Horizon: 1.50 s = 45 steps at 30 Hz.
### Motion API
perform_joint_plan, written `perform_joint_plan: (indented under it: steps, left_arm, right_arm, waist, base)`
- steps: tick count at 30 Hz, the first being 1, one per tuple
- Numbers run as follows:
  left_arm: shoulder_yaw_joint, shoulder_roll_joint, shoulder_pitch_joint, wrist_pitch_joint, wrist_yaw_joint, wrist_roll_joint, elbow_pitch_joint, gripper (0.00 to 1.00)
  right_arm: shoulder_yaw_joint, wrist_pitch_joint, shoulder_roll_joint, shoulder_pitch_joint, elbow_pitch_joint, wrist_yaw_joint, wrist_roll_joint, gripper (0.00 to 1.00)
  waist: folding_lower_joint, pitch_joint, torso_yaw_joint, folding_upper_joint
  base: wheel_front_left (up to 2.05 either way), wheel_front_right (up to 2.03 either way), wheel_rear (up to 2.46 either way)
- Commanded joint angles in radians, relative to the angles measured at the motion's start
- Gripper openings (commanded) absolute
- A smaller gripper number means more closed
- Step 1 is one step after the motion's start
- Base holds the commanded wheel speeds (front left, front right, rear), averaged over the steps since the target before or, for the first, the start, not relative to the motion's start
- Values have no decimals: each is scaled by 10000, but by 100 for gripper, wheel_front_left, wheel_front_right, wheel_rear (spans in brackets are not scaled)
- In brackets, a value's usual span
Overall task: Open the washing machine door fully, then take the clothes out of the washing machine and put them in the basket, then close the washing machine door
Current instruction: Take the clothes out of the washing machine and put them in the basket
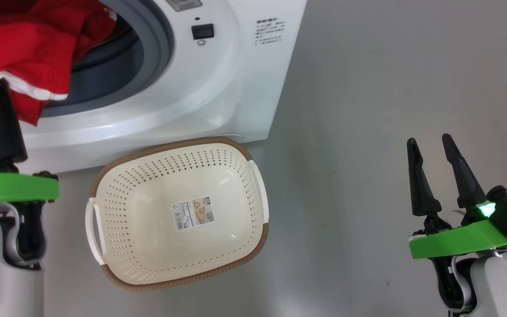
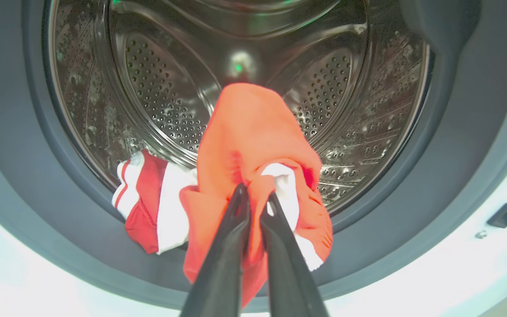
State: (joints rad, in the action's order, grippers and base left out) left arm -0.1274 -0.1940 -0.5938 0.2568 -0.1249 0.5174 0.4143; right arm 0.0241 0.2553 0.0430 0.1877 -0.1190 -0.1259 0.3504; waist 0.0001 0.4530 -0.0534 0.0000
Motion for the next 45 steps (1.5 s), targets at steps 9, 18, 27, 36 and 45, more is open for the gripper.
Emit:
perform_joint_plan:
  steps: [9, 18, 27, 36, 45]
  left_arm:
    - [-416, 82, 1492, 49, -57, 102, -2299, 0]
    - [-522, 518, 2343, 49, -57, 58, -4145, 0]
    - [-382, 869, 3046, 49, -57, -111, -5588, 0]
    - [217, 857, 3367, 49, -57, -237, -3956, 0]
    - [1175, 692, 3308, 49, -57, -207, -1783, 0]
  right_arm:
    - [16, 65, 72, -254, 201, -48, -141, 100]
    - [106, 65, 72, -302, 225, -48, -185, 100]
    - [124, 65, 72, -273, 269, -48, -240, 100]
    - [-74, 65, 72, -158, 231, -48, -162, 100]
    - [-251, 65, 72, -77, 286, -48, -23, 100]
  waist:
    - [-1, -254, 281, 0]
    - [-1, -301, 481, 0]
    - [-1, -207, 585, 0]
    - [-1, -36, 453, 0]
    - [-1, 345, 186, 0]
  base:
    - [0, 0, 0]
    - [0, 0, 0]
    - [0, 0, 0]
    - [0, 0, 0]
    - [0, 0, 0]
